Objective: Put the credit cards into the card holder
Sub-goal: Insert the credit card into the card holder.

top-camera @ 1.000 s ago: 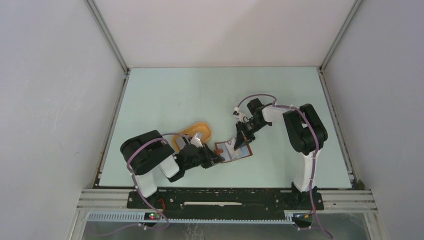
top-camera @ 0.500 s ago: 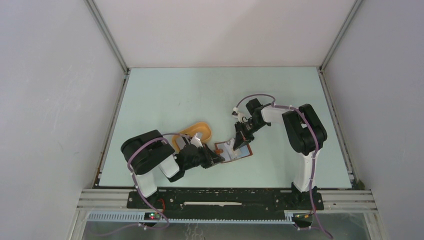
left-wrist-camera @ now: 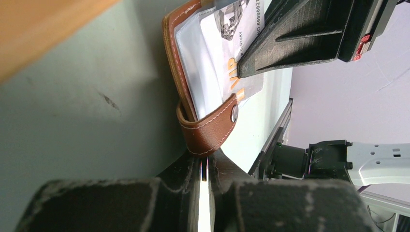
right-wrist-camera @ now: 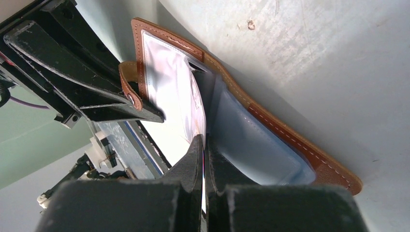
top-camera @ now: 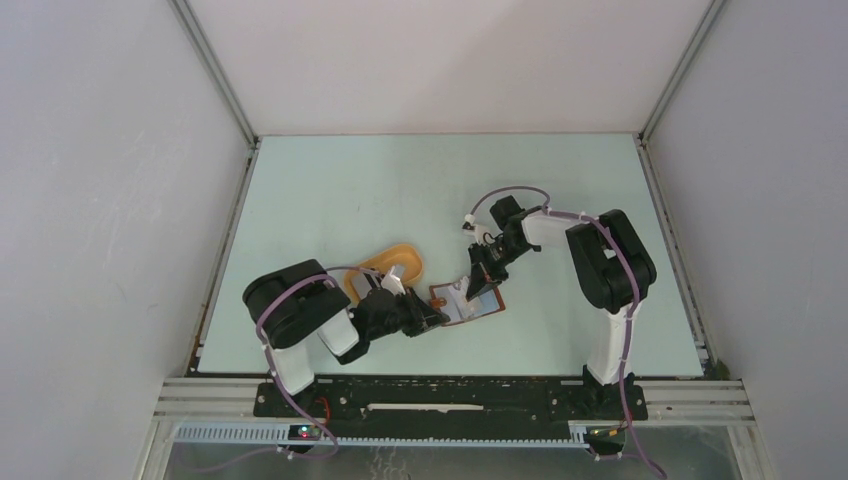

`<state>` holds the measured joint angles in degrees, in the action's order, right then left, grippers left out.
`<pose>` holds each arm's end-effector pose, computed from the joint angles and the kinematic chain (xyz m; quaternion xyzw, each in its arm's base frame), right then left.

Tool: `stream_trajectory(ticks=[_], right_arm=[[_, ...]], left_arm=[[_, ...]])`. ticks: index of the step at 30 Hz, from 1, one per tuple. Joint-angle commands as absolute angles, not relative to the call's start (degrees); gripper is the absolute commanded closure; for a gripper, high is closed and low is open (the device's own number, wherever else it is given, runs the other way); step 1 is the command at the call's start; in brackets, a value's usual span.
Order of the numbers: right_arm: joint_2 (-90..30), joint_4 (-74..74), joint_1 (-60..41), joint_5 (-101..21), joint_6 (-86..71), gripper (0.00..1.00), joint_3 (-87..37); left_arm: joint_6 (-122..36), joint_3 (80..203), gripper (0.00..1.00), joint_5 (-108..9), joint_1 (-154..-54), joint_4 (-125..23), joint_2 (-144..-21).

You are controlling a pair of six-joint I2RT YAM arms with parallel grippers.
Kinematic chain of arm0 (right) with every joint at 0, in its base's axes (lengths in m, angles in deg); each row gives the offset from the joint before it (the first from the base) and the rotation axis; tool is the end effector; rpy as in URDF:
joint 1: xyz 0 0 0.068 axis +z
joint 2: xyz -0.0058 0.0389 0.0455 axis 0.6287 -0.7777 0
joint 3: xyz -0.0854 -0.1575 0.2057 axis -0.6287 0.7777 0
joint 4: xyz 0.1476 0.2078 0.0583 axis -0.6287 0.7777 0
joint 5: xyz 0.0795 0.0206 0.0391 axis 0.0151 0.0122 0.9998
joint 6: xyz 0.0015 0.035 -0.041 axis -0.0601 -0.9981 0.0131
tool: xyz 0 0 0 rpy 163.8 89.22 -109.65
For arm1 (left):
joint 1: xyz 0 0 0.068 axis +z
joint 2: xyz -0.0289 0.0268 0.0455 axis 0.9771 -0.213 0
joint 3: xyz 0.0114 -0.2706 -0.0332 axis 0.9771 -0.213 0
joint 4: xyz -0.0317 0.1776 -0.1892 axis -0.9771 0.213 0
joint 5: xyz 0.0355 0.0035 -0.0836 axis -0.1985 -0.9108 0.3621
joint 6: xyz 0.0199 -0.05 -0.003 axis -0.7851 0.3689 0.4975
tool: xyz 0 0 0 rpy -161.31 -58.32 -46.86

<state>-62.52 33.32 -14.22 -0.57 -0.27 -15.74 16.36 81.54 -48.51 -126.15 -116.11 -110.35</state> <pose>0.3085 0.1707 0.1192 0.2282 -0.8859 -0.4036 0.0154 0.1514 -0.1794 0.0803 -0.1167 0.8286 -0.5023 0.2179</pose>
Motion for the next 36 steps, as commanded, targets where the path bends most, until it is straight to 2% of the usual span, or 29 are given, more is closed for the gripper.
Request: stream_trajectory(ticks=[1, 36], right_arm=[[-61.5, 30.6, -13.8, -11.4, 1.9, 1.0, -15.6], [-61.3, 32.6, -13.4, -14.7, 2.6, 1.0, -16.1]], left_arm=[[14.1, 80.8, 0.89, -49.5, -126.2, -113.5, -111.6], [14.1, 80.9, 0.9, -48.9, -126.2, -114.8, -112.8]])
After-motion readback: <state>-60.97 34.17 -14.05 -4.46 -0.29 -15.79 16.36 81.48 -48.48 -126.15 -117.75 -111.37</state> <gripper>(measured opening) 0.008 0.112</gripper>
